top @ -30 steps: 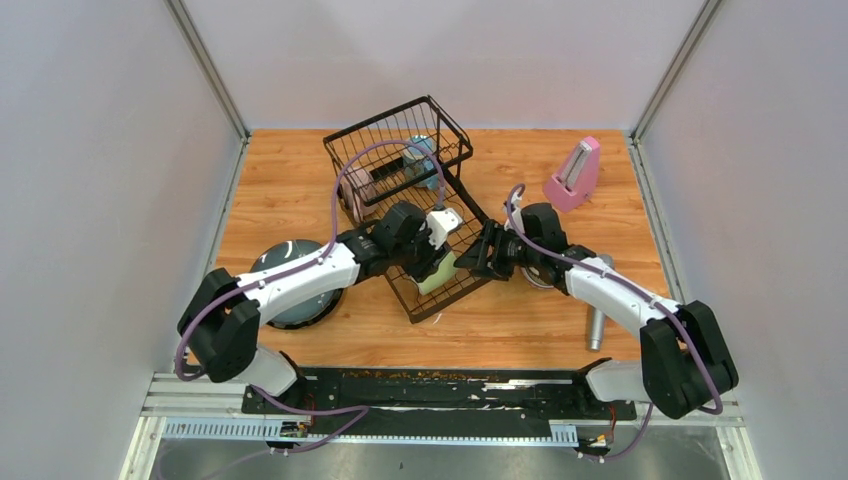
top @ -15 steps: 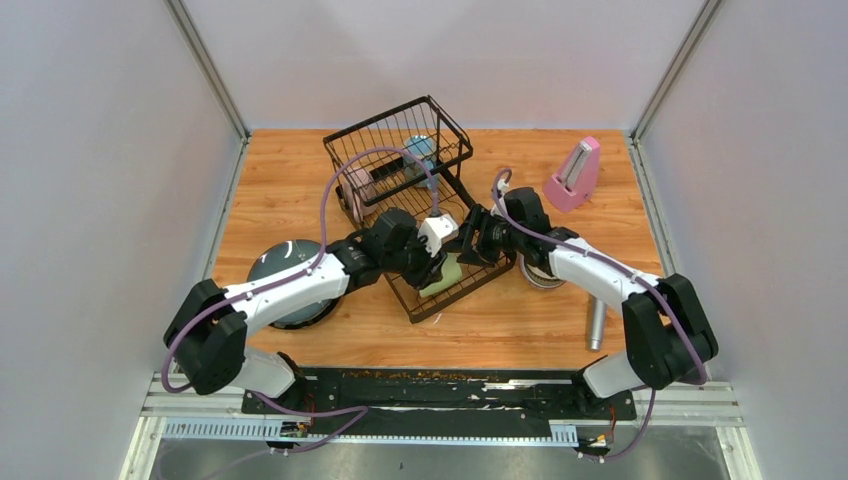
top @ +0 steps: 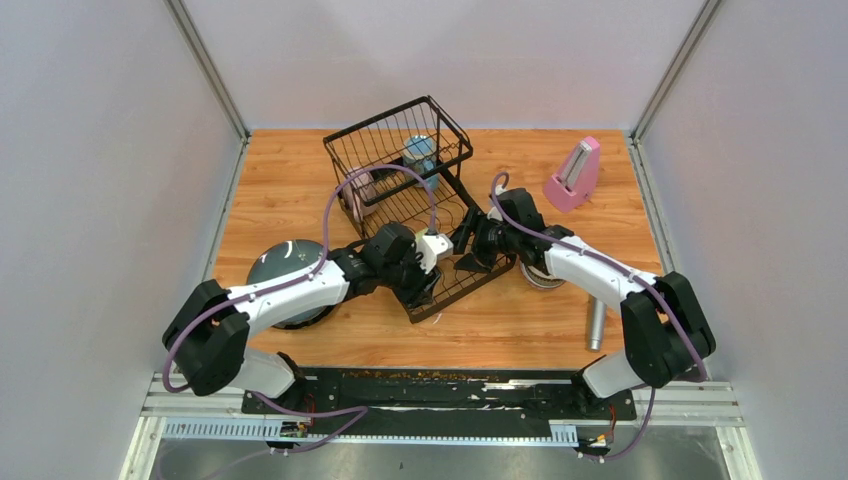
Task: Load the mixed dishes into the dish rack
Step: Pick up the cup from the dish rack.
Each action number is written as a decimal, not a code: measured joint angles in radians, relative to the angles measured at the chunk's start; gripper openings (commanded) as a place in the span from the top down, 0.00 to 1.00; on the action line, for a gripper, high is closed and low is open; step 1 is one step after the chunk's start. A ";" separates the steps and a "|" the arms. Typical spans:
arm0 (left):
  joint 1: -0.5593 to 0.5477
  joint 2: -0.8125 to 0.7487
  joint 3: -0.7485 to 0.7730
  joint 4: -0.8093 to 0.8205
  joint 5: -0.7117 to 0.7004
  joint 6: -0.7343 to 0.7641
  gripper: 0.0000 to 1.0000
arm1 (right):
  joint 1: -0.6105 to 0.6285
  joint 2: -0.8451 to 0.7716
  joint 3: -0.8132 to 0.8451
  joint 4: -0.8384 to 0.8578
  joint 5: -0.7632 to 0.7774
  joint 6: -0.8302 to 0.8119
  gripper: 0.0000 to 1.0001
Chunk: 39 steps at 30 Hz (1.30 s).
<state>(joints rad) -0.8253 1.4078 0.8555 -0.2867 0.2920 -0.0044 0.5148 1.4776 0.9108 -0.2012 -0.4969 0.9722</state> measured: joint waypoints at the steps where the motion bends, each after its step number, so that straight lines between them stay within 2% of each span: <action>1: 0.000 -0.007 0.000 -0.004 -0.004 -0.002 0.41 | 0.000 0.003 0.002 -0.003 0.002 0.000 0.40; 7: 0.000 -0.175 0.002 -0.025 -0.097 -0.019 0.09 | 0.000 0.014 0.003 -0.015 0.017 0.000 0.40; 11: 0.000 -0.261 0.016 -0.024 -0.238 -0.041 0.04 | 0.000 0.019 0.003 -0.019 0.013 -0.001 0.40; 15: 0.000 -0.251 0.023 -0.027 -0.376 -0.087 0.01 | 0.002 0.021 0.003 -0.023 0.009 -0.001 0.40; 19: 0.006 -0.203 0.023 -0.040 -0.480 -0.161 0.00 | 0.006 0.005 -0.011 -0.021 0.010 -0.001 0.40; 23: 0.032 -0.190 0.013 -0.027 -0.480 -0.314 0.01 | 0.008 -0.035 -0.043 -0.026 0.013 -0.001 0.40; 31: 0.048 -0.293 -0.172 0.188 -0.398 -0.738 0.07 | 0.008 -0.079 -0.069 -0.027 0.018 0.000 0.40; 35: 0.048 -0.277 -0.217 0.298 -0.394 -0.873 0.08 | 0.008 -0.097 -0.069 -0.028 0.023 0.000 0.40; 39: 0.048 -0.220 -0.223 0.401 -0.407 -0.945 0.13 | 0.008 -0.121 -0.069 -0.027 0.028 0.000 0.40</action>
<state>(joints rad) -0.7769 1.1881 0.6327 0.1139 -0.1146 -0.9489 0.5228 1.3563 0.8421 -0.2287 -0.4686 0.9722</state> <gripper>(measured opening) 0.902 0.603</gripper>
